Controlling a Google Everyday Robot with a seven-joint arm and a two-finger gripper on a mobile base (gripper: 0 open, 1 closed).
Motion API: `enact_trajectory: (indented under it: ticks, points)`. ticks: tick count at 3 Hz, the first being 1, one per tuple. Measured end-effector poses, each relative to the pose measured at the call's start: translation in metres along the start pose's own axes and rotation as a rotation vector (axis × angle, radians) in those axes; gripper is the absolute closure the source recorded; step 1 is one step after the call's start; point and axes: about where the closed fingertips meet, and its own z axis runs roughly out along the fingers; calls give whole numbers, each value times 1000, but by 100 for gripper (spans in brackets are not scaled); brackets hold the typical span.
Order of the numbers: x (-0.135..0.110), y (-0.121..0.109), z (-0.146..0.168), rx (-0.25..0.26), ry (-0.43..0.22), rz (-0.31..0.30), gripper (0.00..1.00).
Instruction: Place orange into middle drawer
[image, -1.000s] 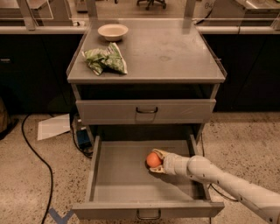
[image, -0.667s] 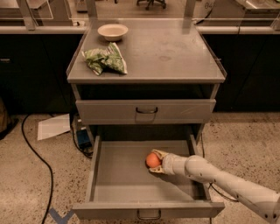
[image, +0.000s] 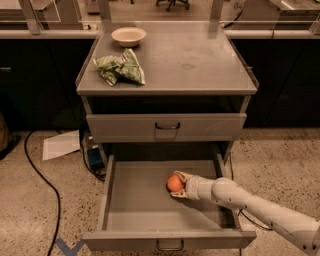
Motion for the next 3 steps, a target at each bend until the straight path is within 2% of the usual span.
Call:
enact_trajectory:
  ticks: [2,3]
  points:
    - [0,0,0,0,0,0,11]
    - [0,0,0,0,0,0,0]
